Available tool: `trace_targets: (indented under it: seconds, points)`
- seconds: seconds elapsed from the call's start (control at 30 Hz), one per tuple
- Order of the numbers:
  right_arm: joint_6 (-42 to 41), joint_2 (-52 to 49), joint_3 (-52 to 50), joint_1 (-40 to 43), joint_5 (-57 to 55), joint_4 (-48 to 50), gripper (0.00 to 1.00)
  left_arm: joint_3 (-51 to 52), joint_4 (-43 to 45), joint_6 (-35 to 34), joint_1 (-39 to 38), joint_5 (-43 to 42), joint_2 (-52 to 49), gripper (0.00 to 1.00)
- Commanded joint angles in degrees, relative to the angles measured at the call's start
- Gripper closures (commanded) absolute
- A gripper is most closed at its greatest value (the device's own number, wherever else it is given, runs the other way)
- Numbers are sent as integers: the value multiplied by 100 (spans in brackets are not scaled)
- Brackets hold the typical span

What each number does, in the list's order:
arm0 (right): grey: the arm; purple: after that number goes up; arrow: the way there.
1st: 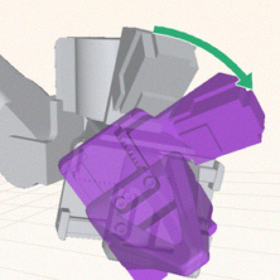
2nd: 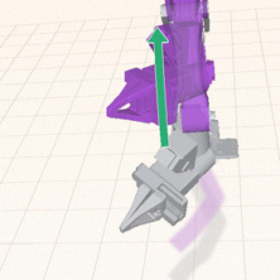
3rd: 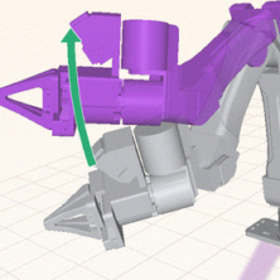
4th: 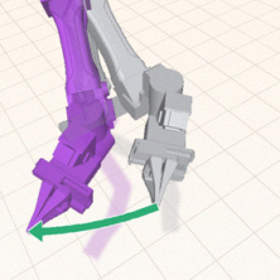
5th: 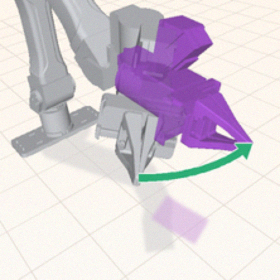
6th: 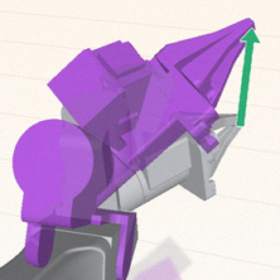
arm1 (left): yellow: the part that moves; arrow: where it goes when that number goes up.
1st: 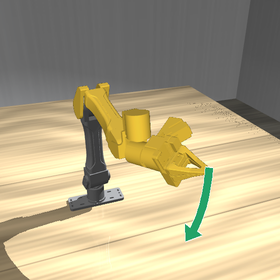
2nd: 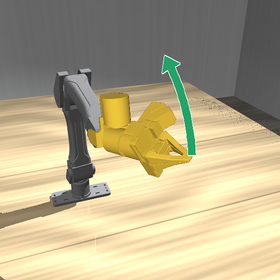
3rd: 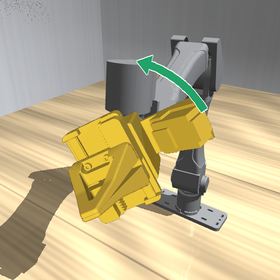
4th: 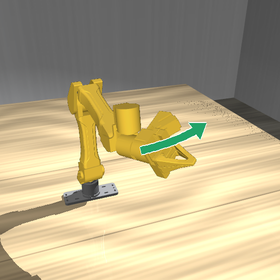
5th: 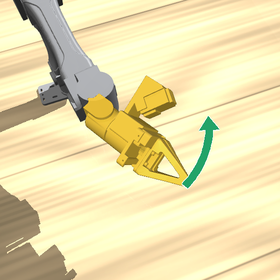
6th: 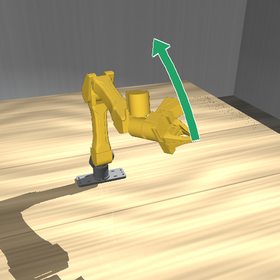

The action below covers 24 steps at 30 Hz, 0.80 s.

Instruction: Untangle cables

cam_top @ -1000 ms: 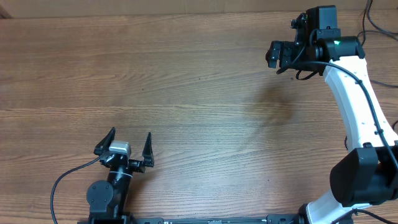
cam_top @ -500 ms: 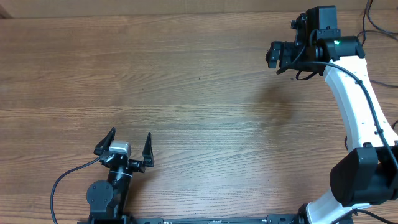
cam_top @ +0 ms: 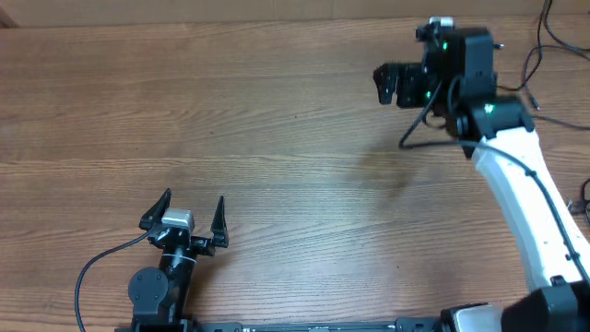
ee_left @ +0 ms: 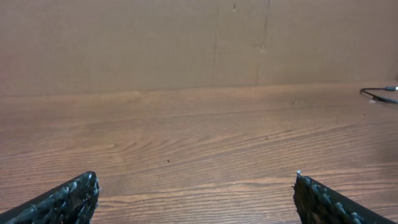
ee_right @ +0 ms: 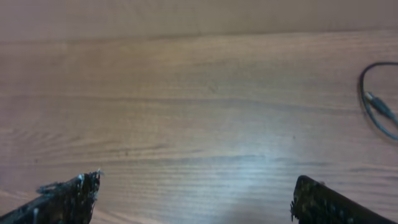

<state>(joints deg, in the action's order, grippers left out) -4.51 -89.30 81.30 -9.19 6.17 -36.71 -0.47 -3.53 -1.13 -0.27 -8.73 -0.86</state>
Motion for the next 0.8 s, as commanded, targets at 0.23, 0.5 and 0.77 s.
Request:
trace_targets:
  seconds: [0.23,0.5,0.77]
  points:
    - [-188,1676,-3246,-17,59,2483,0,20,-24,92,35,17,66,0]
    - [-295,3202,-5908,-15,33,4791,0,20,-24,92,35,17,66,0]
    - [-295,4511,-7401,-7,-72,5639,0,20,-24,92,35,17,66,0]
